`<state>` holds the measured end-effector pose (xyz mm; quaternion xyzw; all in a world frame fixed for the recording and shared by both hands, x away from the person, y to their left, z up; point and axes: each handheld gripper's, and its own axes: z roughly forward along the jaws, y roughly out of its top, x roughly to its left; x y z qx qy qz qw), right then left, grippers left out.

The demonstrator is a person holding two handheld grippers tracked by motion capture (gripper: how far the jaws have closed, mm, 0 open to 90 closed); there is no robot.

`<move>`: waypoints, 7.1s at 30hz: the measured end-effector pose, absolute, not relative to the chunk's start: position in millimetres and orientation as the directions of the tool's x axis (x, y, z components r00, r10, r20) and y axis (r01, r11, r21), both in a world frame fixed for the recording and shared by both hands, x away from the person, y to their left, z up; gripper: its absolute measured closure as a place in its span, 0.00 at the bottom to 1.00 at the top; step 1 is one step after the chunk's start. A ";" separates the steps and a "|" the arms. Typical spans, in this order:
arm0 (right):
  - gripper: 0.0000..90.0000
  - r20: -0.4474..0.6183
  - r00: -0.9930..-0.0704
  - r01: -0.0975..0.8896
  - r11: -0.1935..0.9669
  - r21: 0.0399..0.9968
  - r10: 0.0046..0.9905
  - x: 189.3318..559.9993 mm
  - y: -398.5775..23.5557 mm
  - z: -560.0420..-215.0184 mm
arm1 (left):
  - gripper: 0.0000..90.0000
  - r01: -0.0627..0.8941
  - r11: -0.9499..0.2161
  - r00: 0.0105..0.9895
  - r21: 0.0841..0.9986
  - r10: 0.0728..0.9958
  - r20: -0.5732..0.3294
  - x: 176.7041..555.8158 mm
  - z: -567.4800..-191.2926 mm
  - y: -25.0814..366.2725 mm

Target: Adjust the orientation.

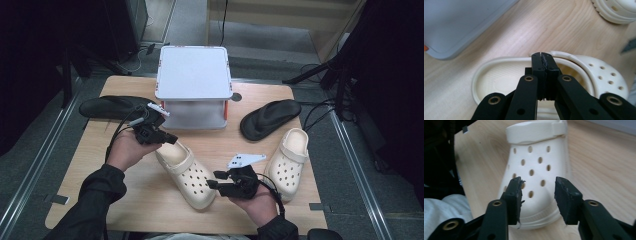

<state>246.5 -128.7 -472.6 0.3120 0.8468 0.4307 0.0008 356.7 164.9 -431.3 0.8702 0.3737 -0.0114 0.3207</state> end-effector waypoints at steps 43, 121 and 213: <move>1.00 0.251 -0.804 0.556 0.532 0.639 0.539 229.2 -91.5 -508.0 | 0.99 0.684 -0.555 0.713 0.474 0.646 -0.273 399.3 -487.2 178.0; 1.00 0.246 -0.825 0.536 0.569 0.623 0.508 328.8 -70.7 -501.8 | 1.00 0.782 -0.447 0.596 0.435 0.739 -0.313 273.0 -489.4 195.6; 0.96 0.213 -0.553 0.672 0.280 0.685 0.805 244.6 -343.7 -468.3 | 0.44 0.745 -0.304 0.562 0.594 0.765 -0.315 341.1 -477.1 215.9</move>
